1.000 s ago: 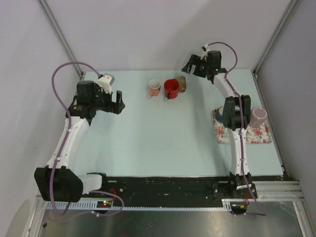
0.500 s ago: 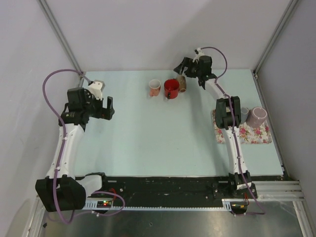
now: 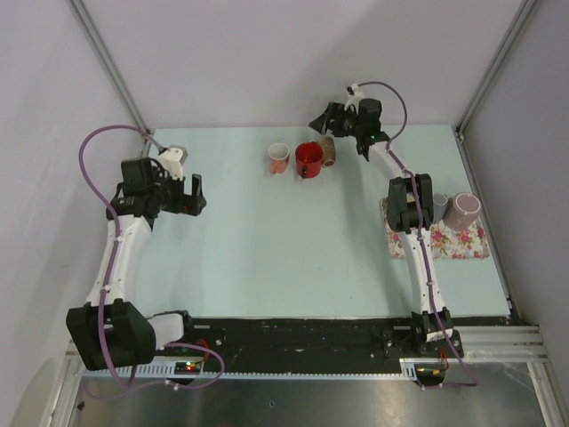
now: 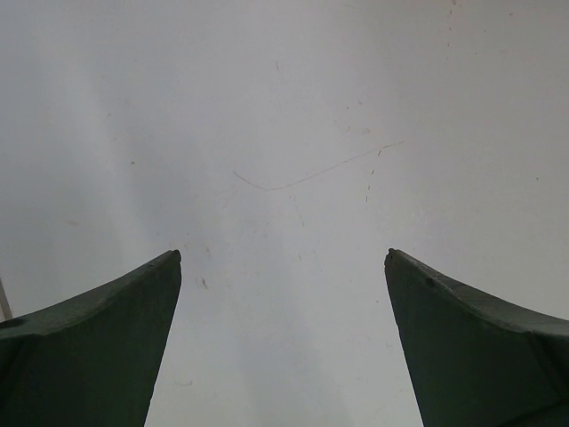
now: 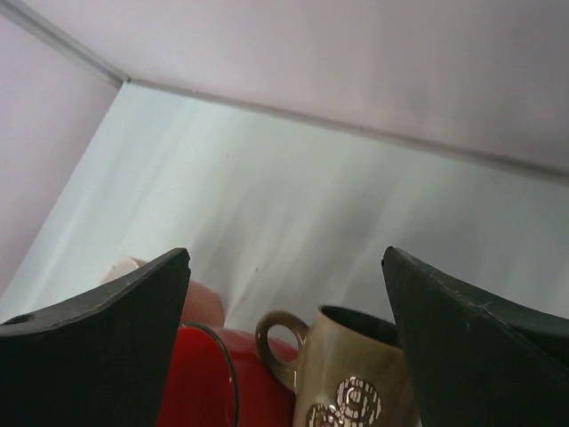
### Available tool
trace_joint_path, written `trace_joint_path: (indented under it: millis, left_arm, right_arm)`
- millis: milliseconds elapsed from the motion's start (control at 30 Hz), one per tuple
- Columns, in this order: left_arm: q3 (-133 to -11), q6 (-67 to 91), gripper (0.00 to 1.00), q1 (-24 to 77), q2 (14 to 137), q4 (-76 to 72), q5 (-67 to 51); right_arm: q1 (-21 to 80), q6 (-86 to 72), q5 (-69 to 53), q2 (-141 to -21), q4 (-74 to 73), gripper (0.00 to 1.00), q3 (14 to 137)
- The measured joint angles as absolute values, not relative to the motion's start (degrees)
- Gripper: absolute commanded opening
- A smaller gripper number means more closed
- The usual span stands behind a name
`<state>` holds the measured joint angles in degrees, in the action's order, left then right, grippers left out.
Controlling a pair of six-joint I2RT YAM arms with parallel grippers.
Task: Turn the mug right side up
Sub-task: Turn over the cup at the center of the board.
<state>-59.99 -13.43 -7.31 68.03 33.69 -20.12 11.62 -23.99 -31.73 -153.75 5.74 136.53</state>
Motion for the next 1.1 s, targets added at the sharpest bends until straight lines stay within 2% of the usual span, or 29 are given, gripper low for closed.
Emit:
trace_joint_path:
  millis: [367, 800, 933, 1100]
  left_arm:
    - [-59.99, -12.95, 1.0, -7.38, 68.38, 33.71, -22.59]
    - [-59.99, -12.45, 1.0, -7.46, 68.2, 33.71, -23.44]
    - [-59.99, -12.34, 1.0, -7.55, 68.01, 33.69, -24.08]
    - [-59.99, -12.01, 1.0, -7.55, 67.55, 33.63, -24.43]
  right_arm:
    - [11.75, -21.98, -36.69, -152.73, 4.56, 0.88, 132.2]
    - [10.02, -15.49, -43.66, -141.84, -1.34, 0.77, 119.66]
    - [9.5, -13.02, -45.41, -137.91, -2.83, 0.79, 113.95]
    - [8.38, -11.81, -46.0, -136.9, -2.72, 0.83, 112.49]
